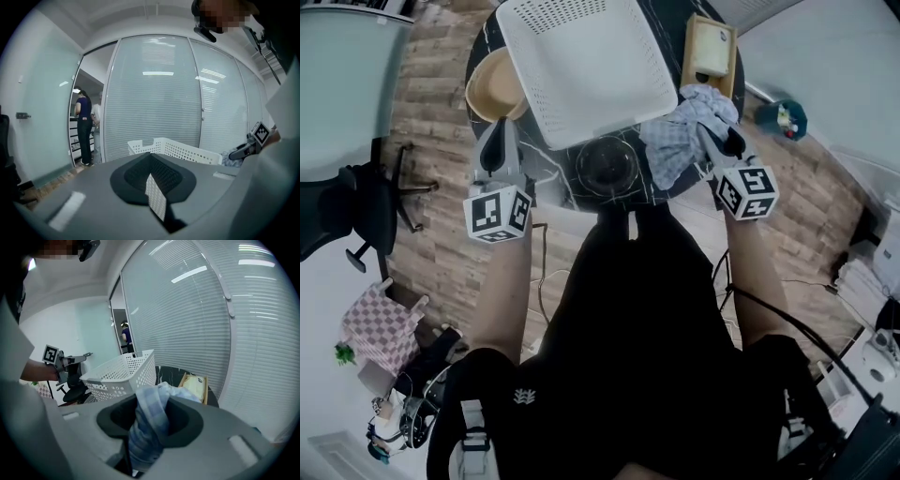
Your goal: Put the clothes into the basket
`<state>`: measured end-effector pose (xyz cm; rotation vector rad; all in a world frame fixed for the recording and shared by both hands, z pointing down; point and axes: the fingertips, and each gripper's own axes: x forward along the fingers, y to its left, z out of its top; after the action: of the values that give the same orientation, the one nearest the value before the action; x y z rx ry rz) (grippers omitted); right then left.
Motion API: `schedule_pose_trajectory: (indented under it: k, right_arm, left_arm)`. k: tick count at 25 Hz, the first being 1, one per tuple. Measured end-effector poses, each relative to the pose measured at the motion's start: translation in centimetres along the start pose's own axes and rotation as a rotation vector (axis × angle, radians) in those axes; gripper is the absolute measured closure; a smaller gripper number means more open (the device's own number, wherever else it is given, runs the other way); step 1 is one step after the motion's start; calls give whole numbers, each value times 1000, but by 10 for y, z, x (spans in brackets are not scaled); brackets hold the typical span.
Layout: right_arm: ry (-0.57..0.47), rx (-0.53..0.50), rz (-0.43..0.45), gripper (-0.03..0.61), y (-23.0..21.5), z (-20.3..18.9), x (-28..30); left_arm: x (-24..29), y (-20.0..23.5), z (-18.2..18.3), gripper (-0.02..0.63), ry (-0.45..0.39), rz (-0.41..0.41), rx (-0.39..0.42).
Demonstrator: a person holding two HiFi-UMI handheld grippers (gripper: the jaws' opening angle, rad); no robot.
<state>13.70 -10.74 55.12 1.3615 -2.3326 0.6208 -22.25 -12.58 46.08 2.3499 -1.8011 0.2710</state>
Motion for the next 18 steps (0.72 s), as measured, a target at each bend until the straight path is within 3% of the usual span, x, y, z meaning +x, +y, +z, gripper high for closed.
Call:
schedule_pose_trajectory:
  k: [18]
  right_arm:
    - [-129,-70,-62,425,-5,90,-40]
  left_arm:
    - [-5,-12,73,607,-99,-53,3]
